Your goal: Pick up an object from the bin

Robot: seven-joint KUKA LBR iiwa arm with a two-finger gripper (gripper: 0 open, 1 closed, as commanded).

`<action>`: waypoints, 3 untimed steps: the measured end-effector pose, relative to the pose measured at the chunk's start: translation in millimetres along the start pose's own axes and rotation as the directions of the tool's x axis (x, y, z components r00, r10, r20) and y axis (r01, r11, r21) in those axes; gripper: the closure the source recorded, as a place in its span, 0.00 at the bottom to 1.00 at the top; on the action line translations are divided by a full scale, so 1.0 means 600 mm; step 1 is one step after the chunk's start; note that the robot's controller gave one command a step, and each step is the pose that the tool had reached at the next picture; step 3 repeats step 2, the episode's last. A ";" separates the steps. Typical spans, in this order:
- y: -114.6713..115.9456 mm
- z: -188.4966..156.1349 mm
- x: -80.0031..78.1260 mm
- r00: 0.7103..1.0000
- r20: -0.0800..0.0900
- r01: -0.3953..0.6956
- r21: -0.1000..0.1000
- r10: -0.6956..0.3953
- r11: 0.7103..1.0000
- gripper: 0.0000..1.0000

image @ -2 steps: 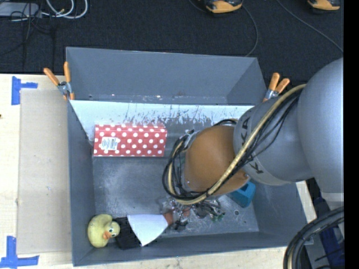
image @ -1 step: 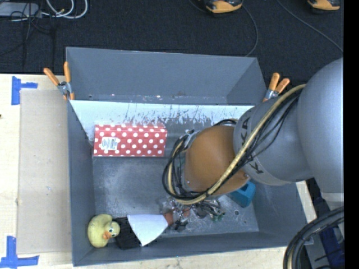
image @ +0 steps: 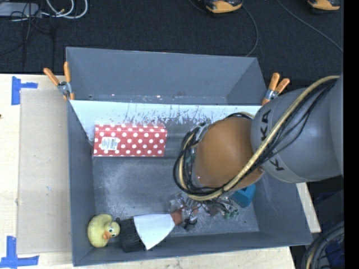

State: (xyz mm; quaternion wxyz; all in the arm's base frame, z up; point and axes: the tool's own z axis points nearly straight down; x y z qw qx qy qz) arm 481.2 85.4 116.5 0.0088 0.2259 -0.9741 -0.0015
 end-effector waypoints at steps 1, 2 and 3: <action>-0.011 -0.008 -0.017 1.000 0.014 -0.004 0.004 0.004 1.000 1.00; -0.014 -0.068 0.006 1.000 -0.006 -0.023 -0.003 0.023 1.000 1.00; -0.014 -0.068 0.006 1.000 -0.006 -0.023 -0.003 0.023 1.000 1.00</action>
Offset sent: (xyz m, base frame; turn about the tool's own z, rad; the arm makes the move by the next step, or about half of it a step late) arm -0.0013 -0.0151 0.0815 0.0327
